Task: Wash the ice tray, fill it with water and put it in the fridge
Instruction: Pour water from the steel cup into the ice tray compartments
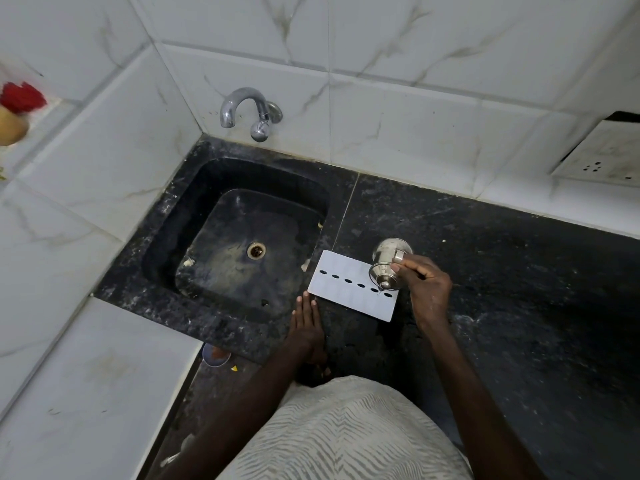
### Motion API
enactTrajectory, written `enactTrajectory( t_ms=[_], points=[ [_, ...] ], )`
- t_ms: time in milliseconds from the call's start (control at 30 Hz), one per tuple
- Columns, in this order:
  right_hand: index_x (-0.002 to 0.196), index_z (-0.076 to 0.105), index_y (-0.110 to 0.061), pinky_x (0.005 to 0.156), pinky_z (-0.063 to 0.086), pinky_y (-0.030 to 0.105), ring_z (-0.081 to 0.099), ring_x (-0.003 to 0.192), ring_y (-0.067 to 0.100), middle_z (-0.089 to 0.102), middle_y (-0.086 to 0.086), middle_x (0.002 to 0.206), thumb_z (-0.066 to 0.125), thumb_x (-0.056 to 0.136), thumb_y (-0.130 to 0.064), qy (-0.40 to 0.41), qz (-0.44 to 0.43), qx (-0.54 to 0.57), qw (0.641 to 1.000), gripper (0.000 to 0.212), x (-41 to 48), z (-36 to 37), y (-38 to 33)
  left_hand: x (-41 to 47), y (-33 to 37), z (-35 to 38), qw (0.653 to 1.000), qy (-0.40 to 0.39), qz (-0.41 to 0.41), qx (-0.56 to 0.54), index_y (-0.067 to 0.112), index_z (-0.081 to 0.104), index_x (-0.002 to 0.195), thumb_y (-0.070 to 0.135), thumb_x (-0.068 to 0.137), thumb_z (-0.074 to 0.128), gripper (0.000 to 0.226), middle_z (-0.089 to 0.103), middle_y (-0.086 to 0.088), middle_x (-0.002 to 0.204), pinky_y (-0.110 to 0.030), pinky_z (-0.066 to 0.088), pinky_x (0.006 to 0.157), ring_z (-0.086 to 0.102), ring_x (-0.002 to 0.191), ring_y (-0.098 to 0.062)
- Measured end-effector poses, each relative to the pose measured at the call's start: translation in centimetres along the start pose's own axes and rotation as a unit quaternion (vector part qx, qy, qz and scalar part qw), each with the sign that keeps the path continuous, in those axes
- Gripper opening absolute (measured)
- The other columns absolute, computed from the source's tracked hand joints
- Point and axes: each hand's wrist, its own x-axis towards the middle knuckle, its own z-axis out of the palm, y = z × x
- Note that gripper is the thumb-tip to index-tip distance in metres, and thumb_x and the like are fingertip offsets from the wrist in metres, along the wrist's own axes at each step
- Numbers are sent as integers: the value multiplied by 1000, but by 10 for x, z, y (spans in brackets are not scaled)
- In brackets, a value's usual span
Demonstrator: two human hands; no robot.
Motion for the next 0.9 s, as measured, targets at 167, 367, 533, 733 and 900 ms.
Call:
enactTrajectory(
  t_ms=[167, 367, 533, 733, 900],
  points=[
    [95, 83, -21, 90, 58, 28, 74, 97, 19, 79, 2, 99, 85, 76, 5, 7, 10, 10, 1000, 32, 1, -2, 0, 1, 0, -1, 1000, -5, 1, -3, -13, -21, 155, 41, 87, 75, 129, -32, -36, 159, -55, -5, 129, -26, 152, -50],
    [97, 82, -8, 91, 59, 35, 74, 98, 22, 78, 5, 100, 84, 77, 6, 21, 33, 29, 999, 24, 3, 2, -3, 2, -1, -2, 1000, -15, -2, -1, -13, -22, 155, 42, 84, 79, 135, -32, -36, 160, -55, -6, 129, -28, 151, -50],
    [89, 83, -19, 81, 58, 26, 74, 89, 14, 79, 0, 94, 82, 80, 3, 40, 91, 61, 993, 24, 7, 10, -5, 2, 1, -1, 1000, -12, -6, -5, -12, -21, 156, 38, 87, 76, 128, -31, -35, 161, -54, -6, 129, -27, 152, -49],
    [84, 82, -23, 73, 55, 16, 74, 82, 6, 79, -3, 90, 84, 78, 2, 16, 110, 37, 993, 26, 8, 26, -6, 3, 1, -1, 1000, -9, -4, -4, -13, -20, 156, 42, 87, 76, 130, -30, -36, 160, -55, -5, 129, -25, 152, -51],
    [91, 82, -21, 78, 56, 18, 73, 88, 8, 78, -8, 92, 84, 79, 1, -19, 70, 2, 997, 25, 3, 36, -7, 3, -1, 1, 1000, -3, -1, -11, -13, -20, 156, 39, 88, 74, 127, -30, -36, 161, -56, -3, 129, -25, 152, -51]
  ],
)
